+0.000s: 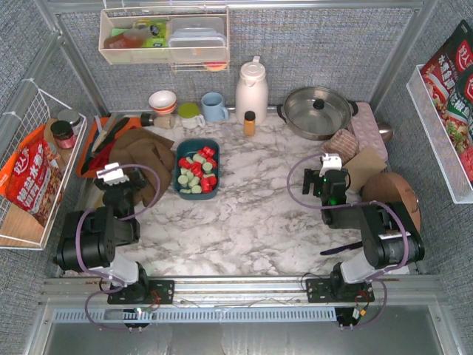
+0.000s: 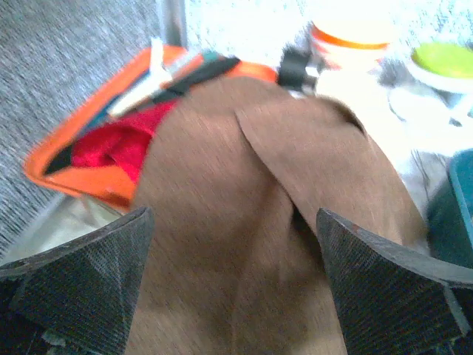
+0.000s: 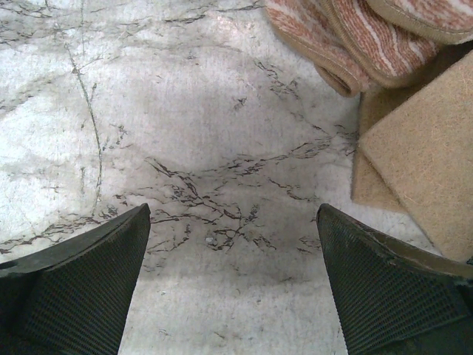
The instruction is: Mix the coffee capsules in the storage basket
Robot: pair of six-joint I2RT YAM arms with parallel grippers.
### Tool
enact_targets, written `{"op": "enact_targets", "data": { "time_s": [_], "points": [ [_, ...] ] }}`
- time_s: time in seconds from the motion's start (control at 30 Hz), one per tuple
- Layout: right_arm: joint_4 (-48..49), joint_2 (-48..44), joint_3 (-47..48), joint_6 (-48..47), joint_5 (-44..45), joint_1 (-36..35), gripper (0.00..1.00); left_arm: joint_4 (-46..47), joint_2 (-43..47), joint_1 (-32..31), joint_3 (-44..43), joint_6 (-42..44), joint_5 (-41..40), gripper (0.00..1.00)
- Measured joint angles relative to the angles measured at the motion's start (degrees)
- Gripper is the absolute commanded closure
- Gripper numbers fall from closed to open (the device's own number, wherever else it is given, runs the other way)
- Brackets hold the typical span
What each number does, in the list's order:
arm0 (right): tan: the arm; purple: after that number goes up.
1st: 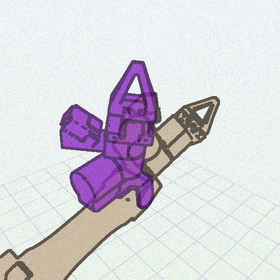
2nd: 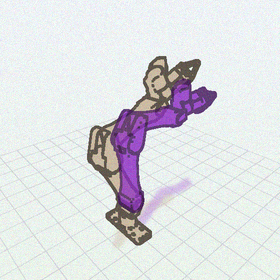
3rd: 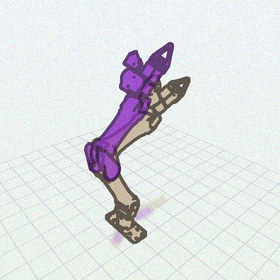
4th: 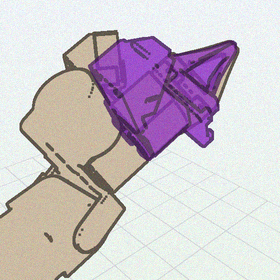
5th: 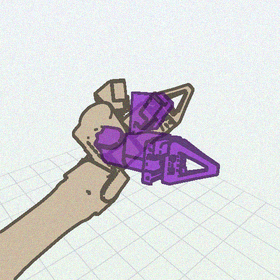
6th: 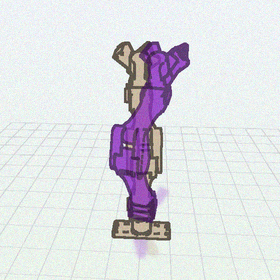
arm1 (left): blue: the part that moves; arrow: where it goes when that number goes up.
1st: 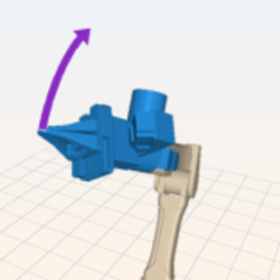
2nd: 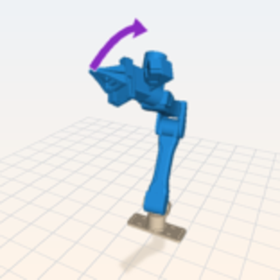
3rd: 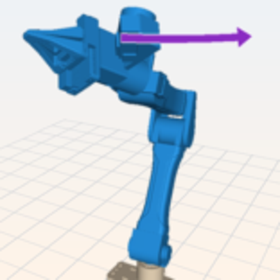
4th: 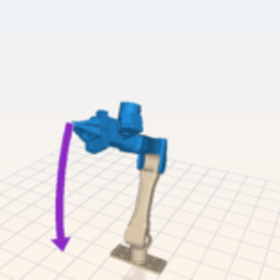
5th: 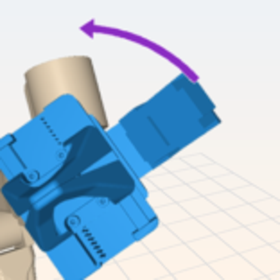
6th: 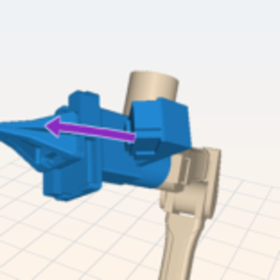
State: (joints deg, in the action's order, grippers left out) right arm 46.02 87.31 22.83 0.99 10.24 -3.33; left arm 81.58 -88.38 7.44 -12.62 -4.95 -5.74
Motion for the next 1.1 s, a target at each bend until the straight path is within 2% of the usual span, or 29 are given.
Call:
{"op": "enact_targets", "data": {
  "time_s": [0.2, 1.1],
  "points": [
    [0.0, 0.0, 0.0, 0.0, 0.0, 0.0, 0.01, -4.1, -0.9, 0.2, 0.6, -1.6, 3.0, 0.01],
    [0.0, 0.0, 0.0, 0.0, -0.2, 0.2, 0.01, -4.1, -1.1, 0.2, 0.5, -1.7, 4.3, 0.01]
  ]
}}
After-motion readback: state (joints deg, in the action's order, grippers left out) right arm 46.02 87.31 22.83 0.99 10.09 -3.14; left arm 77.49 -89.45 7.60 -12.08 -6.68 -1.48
